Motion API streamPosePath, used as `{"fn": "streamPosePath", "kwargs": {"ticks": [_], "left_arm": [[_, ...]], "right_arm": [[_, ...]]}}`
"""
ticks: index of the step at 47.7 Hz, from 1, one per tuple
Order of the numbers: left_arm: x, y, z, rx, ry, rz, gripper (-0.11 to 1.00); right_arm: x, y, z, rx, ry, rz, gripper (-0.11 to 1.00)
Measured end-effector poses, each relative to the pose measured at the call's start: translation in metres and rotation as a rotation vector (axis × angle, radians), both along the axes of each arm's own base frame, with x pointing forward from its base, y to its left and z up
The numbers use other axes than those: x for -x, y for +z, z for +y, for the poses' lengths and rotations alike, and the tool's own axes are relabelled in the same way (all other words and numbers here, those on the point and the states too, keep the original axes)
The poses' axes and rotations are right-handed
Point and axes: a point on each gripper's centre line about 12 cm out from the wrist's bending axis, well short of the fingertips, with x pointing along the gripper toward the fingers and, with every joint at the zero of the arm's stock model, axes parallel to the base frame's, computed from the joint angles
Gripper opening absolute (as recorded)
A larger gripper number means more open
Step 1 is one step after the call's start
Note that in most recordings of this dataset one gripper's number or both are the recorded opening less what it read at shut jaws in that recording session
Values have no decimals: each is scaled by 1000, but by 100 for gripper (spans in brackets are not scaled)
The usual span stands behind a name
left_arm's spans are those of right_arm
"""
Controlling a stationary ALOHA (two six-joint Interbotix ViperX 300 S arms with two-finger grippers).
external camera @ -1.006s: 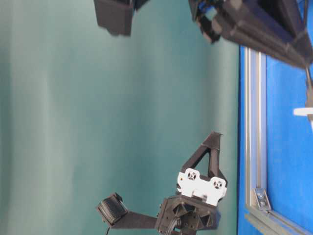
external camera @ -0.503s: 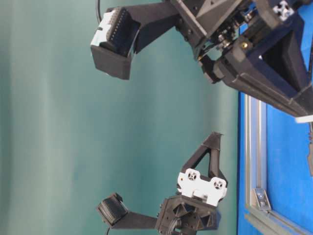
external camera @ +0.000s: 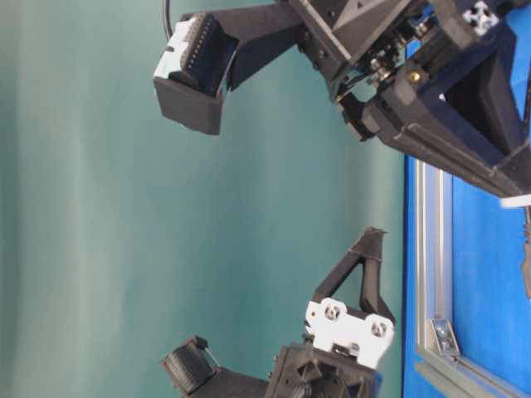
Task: Insert the wire through the string loop located in the center.
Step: 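Swing the left gripper down to the plug beyond the loop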
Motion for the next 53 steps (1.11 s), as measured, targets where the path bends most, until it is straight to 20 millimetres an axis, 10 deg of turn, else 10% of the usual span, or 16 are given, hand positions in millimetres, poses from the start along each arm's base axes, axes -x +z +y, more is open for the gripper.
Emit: {"fn": "streamPosePath", "kwargs": {"ticks": [35, 53], "left_arm": [[4, 6, -147, 0, -400, -9, 0], [6, 0, -154, 4, -421, 43, 1]], "right_arm": [[0, 0, 0, 0, 0, 2, -2], [0, 0, 0, 0, 0, 2, -2]]}}
